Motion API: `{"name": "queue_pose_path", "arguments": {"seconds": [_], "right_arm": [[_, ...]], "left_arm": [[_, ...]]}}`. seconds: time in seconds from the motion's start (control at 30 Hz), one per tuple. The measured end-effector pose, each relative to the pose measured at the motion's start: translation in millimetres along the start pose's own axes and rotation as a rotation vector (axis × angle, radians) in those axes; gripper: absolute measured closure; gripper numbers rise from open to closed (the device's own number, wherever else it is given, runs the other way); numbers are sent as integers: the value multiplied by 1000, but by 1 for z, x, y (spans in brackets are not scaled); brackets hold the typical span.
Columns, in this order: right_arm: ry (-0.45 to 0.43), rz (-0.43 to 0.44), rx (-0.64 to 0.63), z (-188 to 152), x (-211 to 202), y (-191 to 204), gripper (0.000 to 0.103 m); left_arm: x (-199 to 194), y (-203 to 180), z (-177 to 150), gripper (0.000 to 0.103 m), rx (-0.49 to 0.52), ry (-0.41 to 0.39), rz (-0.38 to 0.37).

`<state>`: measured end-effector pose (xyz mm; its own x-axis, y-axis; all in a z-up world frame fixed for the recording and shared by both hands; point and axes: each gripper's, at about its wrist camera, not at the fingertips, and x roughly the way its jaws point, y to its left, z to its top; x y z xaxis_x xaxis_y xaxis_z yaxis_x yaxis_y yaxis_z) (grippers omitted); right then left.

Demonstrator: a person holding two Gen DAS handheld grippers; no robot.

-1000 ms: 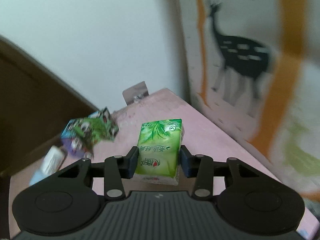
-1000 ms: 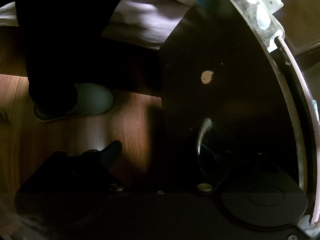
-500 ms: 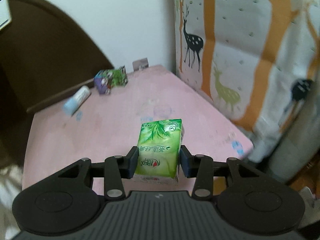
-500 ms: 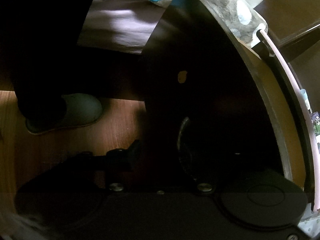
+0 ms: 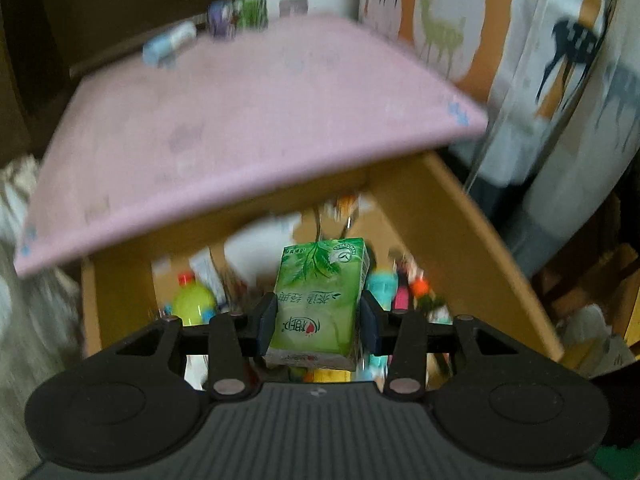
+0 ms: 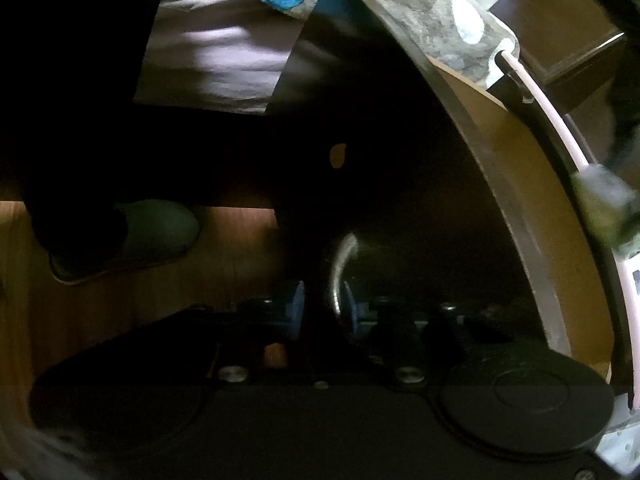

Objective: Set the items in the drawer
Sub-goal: 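Lower the tissue pack into the open drawer and open the left tool, then return the left tool to the tabletop and grasp the panda cube puzzle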

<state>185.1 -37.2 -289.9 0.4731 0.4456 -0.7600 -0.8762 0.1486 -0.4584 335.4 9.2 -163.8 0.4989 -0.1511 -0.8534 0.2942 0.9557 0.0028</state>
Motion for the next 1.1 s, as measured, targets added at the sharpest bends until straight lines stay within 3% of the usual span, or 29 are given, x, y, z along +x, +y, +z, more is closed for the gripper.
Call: {"name": "queue_pose_path", "arguments": {"seconds": [0.23, 0.67, 0.77, 0.9, 1.1], "right_arm": [[-7, 3, 23, -1, 0, -6, 96], [-24, 19, 73, -2, 0, -13, 97], [-26, 20, 78, -2, 0, -14, 97], [-27, 20, 80, -2, 1, -14, 97], [-29, 19, 84, -2, 1, -13, 97]], "left_arm": [[37, 6, -22, 61, -41, 95, 19], [75, 21, -29, 61, -90, 167, 64], [78, 25, -28, 55, -101, 182, 52], [75, 25, -28, 40, -81, 166, 80], [62, 32, -26, 36, -103, 142, 71]]}}
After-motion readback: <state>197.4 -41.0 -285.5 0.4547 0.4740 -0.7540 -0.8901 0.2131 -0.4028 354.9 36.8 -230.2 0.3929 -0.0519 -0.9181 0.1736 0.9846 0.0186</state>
